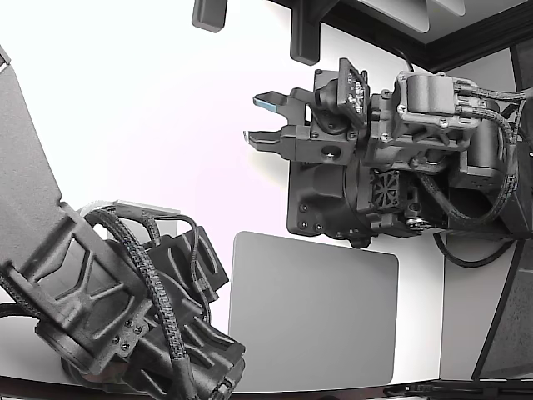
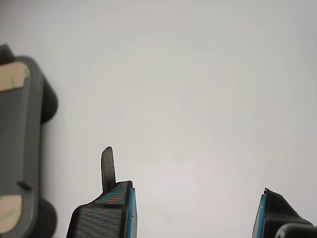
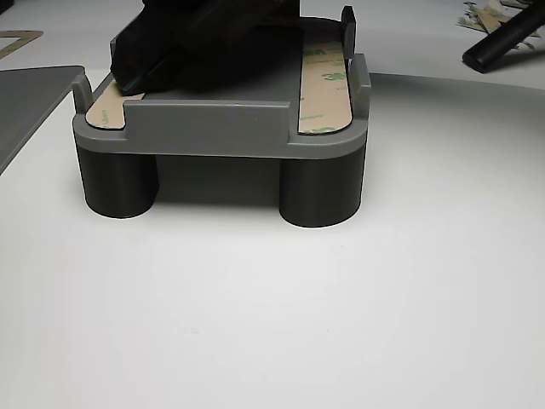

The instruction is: Peel off protective film from adhesive tape.

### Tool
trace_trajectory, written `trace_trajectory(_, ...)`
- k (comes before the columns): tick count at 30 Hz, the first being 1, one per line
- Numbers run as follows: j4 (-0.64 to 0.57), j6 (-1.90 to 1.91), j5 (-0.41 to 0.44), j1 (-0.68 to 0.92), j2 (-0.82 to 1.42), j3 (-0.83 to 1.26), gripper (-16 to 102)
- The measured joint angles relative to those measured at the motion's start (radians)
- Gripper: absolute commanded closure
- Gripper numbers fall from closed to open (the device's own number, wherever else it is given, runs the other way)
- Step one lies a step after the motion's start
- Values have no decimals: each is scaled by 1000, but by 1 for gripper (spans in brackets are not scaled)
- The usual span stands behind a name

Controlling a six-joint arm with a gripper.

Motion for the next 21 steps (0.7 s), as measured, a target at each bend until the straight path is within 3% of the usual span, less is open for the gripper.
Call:
trace_trajectory(4,-51,-46,-49,0,0,35,97)
trace_trajectory(10,-239,-78,-103,0,0,37,97)
trace_trajectory(21,-196,-304,-130,0,0,37,97)
